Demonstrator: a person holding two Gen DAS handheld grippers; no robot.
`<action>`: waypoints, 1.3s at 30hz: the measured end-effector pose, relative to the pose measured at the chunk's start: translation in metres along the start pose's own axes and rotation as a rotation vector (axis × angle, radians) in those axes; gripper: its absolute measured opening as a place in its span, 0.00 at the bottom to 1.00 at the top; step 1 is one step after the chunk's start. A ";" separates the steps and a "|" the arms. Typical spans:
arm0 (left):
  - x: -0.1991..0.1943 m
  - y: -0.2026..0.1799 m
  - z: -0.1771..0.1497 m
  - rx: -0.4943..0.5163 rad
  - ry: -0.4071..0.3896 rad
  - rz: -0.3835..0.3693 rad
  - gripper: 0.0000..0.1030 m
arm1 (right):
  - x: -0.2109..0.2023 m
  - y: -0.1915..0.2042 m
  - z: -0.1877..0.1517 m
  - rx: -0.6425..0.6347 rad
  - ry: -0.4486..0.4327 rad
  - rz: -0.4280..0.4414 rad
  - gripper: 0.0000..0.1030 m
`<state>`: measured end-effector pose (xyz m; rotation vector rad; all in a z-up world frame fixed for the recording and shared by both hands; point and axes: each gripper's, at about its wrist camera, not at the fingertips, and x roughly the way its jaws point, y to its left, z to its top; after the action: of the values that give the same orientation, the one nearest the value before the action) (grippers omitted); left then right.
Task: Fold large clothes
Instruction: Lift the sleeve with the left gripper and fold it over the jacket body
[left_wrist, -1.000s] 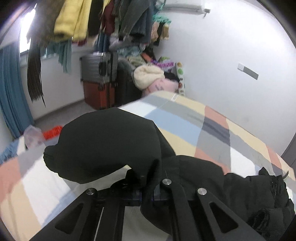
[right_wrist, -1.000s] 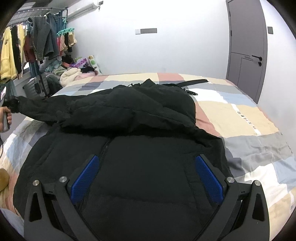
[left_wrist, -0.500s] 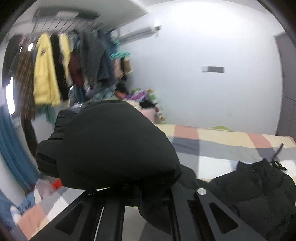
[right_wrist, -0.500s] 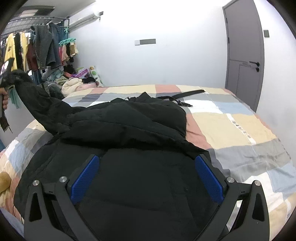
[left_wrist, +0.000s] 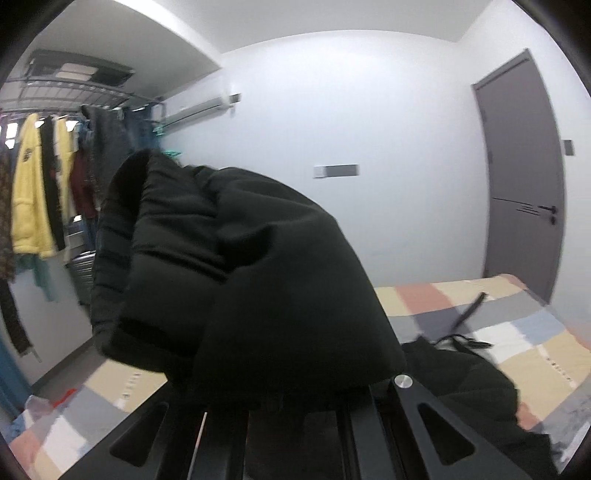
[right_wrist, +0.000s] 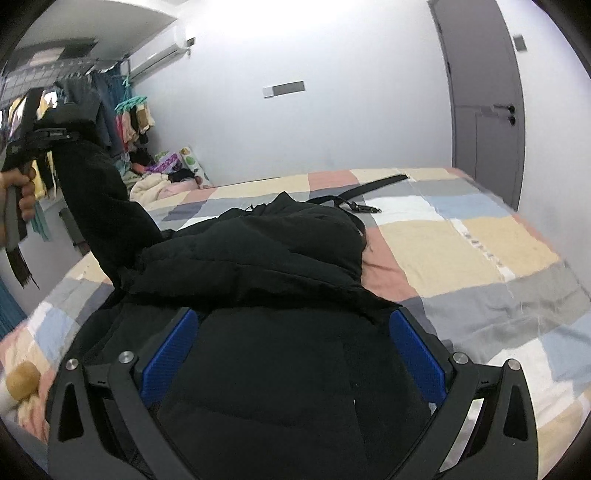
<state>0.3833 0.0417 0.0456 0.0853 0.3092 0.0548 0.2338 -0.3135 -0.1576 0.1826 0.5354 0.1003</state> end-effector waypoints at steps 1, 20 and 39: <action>-0.001 -0.013 -0.002 0.004 -0.006 -0.015 0.05 | -0.001 -0.002 -0.001 0.006 0.001 -0.001 1.00; 0.081 -0.217 -0.130 0.088 0.187 -0.217 0.05 | 0.007 -0.031 -0.013 0.085 0.027 0.007 1.00; 0.110 -0.240 -0.170 0.083 0.268 -0.252 0.08 | 0.026 -0.041 -0.020 0.099 0.061 0.017 1.00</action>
<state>0.4453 -0.1768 -0.1710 0.1205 0.5880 -0.1982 0.2479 -0.3468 -0.1954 0.2818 0.6002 0.0959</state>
